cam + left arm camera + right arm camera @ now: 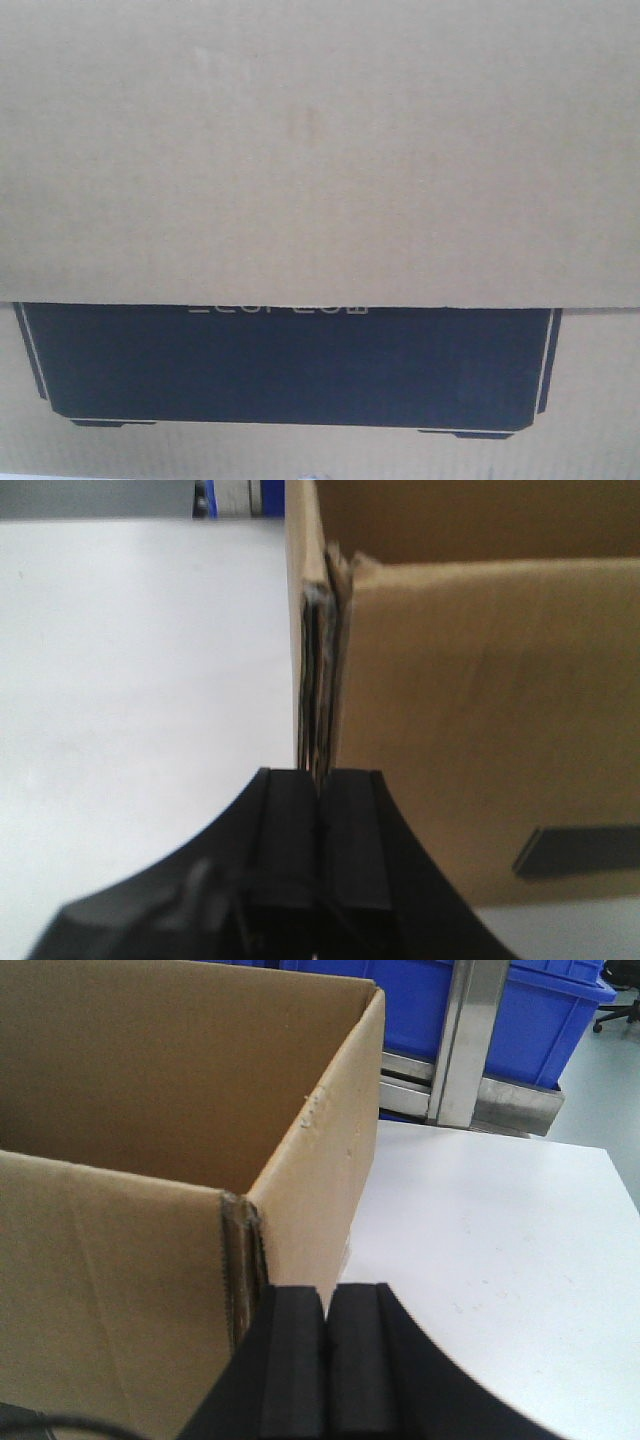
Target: Grab box from left shelf to table start
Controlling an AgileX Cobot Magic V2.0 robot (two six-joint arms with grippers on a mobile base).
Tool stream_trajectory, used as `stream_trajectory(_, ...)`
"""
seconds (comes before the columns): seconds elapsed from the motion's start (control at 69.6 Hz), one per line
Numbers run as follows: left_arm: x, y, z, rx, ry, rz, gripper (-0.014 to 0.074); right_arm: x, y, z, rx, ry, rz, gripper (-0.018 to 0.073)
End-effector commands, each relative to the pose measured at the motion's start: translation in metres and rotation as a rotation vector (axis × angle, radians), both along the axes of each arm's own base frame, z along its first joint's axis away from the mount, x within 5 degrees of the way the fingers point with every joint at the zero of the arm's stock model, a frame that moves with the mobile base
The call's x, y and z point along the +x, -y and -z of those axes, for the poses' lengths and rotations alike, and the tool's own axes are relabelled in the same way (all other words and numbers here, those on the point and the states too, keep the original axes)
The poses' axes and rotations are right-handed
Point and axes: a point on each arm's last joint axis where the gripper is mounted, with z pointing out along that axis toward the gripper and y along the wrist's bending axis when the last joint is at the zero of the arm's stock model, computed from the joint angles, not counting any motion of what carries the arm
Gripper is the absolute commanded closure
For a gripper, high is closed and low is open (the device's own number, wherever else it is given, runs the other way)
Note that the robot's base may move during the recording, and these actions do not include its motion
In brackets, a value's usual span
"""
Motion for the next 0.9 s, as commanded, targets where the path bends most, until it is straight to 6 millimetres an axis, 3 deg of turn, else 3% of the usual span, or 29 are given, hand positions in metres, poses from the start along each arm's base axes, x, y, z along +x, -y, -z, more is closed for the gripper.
stream_trajectory(0.0,-0.001,-0.002,-0.017,-0.037,0.208,-0.023,0.0689,0.001,0.001,-0.015,0.005,0.102,0.015,0.0503)
stream_trajectory(0.115,-0.003,-0.004,0.001,-0.046,0.279,-0.071,0.0689,0.001,0.001,-0.015,0.005,0.102,0.015,0.0503)
stream_trajectory(0.258,0.005,-0.005,0.044,-0.063,0.275,-0.124,0.0689,0.001,0.001,-0.015,0.005,0.102,0.015,0.0503)
stream_trajectory(0.431,0.018,-0.006,0.086,-0.087,0.388,-0.149,0.0689,0.001,0.001,-0.015,0.005,0.102,0.015,0.0503)
stream_trajectory(0.89,0.018,-0.005,0.088,-0.081,0.36,-0.146,0.0697,0.001,0.001,-0.015,0.005,0.101,0.015,0.0503)
